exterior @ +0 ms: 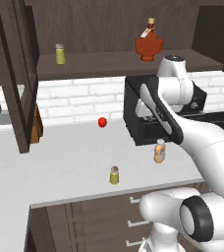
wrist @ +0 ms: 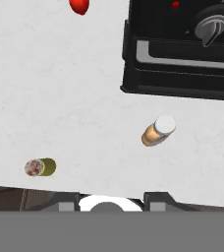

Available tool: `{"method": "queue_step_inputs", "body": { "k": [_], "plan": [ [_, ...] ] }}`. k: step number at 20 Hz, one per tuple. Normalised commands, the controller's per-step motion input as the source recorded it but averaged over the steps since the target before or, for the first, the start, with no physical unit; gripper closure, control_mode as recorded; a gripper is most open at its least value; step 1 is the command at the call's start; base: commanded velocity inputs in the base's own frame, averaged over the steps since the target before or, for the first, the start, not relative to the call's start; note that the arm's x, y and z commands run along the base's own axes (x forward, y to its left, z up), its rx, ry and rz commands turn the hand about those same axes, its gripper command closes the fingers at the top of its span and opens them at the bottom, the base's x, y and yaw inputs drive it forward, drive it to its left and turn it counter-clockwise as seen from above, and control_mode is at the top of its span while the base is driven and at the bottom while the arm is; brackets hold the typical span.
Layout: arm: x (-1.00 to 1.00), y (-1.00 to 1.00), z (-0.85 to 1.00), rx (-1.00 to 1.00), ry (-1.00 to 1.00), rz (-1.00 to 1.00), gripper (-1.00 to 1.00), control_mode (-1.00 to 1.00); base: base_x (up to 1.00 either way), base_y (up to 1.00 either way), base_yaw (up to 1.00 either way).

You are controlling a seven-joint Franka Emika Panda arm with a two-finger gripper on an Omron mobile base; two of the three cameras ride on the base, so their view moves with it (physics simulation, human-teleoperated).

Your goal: Put the shaker and condiment bottle from the counter next to their counterparts in the cabinet.

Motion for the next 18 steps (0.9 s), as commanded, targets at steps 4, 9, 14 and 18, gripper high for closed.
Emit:
{"method": "queue_step_inputs", "body": {
  "k": [4, 9, 14, 18],
  "plan": [
    [-0.16, 0.0, 0.0, 0.0, -0.03, 0.0, -1.0, -1.0, 0.0, 0.0, 0.0],
    [-0.16, 0.0, 0.0, 0.0, -0.04, 0.0, -1.0, -1.0, 0.0, 0.0, 0.0],
    [-0.75, 0.2, 0.0, -0.03, -0.28, -0.07, -1.0, -1.0, 0.0, 0.0, 0.0],
    [-0.76, 0.61, -0.11, -0.1, -0.25, -0.19, -1.0, -1.0, 0.0, 0.0, 0.0]
  ]
}}
